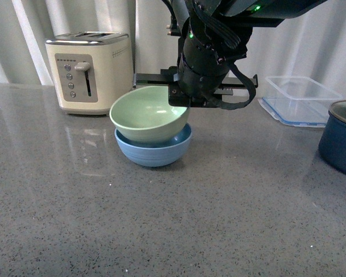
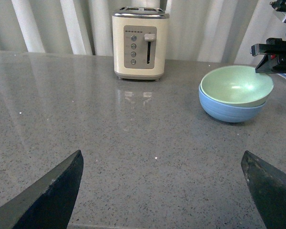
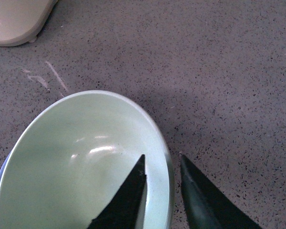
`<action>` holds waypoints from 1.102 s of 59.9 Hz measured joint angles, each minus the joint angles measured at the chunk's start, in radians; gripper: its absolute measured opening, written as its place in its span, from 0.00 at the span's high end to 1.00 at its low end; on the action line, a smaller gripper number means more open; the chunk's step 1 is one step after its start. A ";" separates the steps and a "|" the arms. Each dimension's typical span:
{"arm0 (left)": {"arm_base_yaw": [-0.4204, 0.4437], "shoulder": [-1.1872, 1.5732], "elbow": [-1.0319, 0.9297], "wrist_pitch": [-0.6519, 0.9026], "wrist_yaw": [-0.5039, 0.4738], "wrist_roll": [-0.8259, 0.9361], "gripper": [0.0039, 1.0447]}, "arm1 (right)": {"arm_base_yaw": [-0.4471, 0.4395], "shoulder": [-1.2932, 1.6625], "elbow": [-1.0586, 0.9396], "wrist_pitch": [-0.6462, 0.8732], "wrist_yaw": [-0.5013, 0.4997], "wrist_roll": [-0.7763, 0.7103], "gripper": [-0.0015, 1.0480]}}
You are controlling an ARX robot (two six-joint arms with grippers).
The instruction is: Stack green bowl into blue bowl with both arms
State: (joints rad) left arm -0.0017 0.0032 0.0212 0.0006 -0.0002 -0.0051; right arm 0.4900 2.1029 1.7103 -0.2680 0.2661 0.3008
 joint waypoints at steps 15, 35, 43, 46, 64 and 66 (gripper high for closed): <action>0.000 0.000 0.000 0.000 0.000 0.000 0.06 | -0.024 -0.233 -0.156 0.131 -0.121 0.022 0.30; 0.000 0.000 0.000 0.000 -0.002 0.000 0.06 | -0.152 -0.587 -0.865 0.965 0.069 -0.270 0.70; 0.000 0.000 0.000 0.000 0.000 0.000 0.06 | -0.211 -0.694 -1.070 1.035 0.017 -0.289 0.92; 0.000 0.000 0.000 0.000 0.000 0.000 0.06 | -0.228 -0.731 -1.128 1.054 -0.005 -0.297 1.00; 0.000 0.000 0.000 0.000 0.000 0.000 0.06 | -0.323 -0.932 -1.390 1.106 -0.097 -0.298 0.99; 0.000 0.000 0.000 0.000 0.000 0.000 0.06 | -0.332 -0.951 -1.409 1.106 -0.105 -0.298 0.99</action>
State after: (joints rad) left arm -0.0017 0.0032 0.0212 0.0006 -0.0006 -0.0051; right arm 0.1585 1.1519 0.3016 0.8379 0.1608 0.0029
